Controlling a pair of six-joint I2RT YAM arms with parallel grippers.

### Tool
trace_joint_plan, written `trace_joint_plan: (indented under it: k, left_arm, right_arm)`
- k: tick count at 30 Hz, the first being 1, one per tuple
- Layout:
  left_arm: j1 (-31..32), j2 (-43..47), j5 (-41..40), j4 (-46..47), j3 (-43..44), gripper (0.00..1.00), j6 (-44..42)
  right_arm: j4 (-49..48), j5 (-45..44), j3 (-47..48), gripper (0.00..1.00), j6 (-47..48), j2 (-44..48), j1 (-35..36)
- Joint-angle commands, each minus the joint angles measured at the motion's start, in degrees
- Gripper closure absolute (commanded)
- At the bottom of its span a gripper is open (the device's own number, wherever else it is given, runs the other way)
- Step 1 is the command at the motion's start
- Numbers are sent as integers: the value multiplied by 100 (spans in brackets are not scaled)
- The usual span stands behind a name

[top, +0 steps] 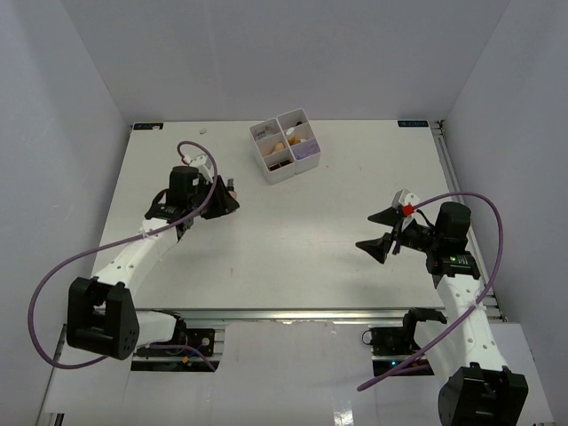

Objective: Organize the makeup

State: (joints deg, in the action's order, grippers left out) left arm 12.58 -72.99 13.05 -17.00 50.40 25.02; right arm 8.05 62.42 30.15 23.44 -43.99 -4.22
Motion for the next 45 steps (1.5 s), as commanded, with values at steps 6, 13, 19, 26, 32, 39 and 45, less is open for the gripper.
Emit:
trace_joint_plan:
  k: [6, 13, 19, 26, 32, 39, 45]
  left_arm:
    - [1411, 1330, 1336, 1798, -1171, 97, 688]
    - [2795, 1395, 1260, 3282, -1702, 97, 510]
    - [3646, 727, 879, 3989, -1603, 97, -11]
    - [4116, -315, 370, 4654, -1098, 97, -338]
    - [4227, -891, 303, 4882, -587, 96, -415]
    - [4306, -1321, 333, 4952, -212, 96, -446]
    - [4334, -1565, 344, 4947, -20, 96, -447]
  right_arm:
    - [69, 442, 499, 10, -768, -350, -61]
    - [214, 712, 1323, 9, -2037, -942, -61]
    - [149, 590, 1819, 9, -3458, -1243, -57]
    - [-278, 617, 1627, 10, -4525, -1352, 24]
    - [-423, 254, 1278, 10, -4682, -1332, 53]
    - [-434, 163, 1136, 9, -4509, -1429, 124]
    - [-489, 71, 1156, 5, -4504, -1544, 304]
